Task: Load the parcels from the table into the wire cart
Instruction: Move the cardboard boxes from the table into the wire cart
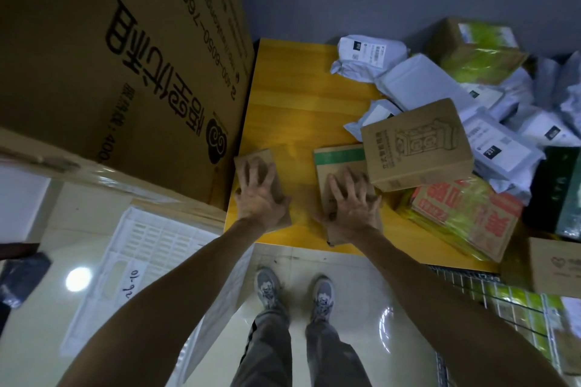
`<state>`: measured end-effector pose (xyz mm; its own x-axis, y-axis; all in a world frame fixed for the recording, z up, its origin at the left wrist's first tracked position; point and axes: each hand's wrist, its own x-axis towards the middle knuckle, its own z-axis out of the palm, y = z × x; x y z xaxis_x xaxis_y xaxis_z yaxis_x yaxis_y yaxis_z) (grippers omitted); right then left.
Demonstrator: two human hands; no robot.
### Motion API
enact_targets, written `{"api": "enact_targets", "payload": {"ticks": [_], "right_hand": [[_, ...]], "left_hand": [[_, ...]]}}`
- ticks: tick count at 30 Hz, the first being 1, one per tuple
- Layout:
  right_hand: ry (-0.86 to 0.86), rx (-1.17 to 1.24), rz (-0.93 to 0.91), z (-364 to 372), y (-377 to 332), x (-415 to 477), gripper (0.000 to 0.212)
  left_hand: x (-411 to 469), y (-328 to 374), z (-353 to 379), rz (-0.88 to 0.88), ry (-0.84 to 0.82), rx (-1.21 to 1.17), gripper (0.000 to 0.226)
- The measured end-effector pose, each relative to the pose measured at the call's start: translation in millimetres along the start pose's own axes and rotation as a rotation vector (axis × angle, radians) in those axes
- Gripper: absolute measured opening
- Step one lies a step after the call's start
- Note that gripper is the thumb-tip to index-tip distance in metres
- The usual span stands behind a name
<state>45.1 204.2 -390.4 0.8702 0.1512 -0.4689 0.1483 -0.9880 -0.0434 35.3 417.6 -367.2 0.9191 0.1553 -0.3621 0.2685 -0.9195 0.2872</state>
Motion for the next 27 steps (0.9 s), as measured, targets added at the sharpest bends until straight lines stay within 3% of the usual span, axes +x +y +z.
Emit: {"api": "enact_targets", "payload": {"ticks": [6, 12, 21, 27], "right_hand": [[0.005, -0.048, -0.099, -2, -2, -6, 0.107], [0.075, 0.043, -0.052, -8, -4, -12, 0.104], [0.129, 0.095, -0.136, -23, -14, -39, 0.104], [0.181, 0.074, -0.211, -62, -15, -66, 0.101]], "left_hand": [[-2, 4, 3, -0.018, 0.006, -0.035, 0.085], [-12, 0, 9, 0.010, -0.032, 0.020, 0.102], [-25, -9, -18, 0.038, -0.068, -0.039, 0.093], [-46, -2, -59, 0.055, 0.024, -0.028, 0.089]]}}
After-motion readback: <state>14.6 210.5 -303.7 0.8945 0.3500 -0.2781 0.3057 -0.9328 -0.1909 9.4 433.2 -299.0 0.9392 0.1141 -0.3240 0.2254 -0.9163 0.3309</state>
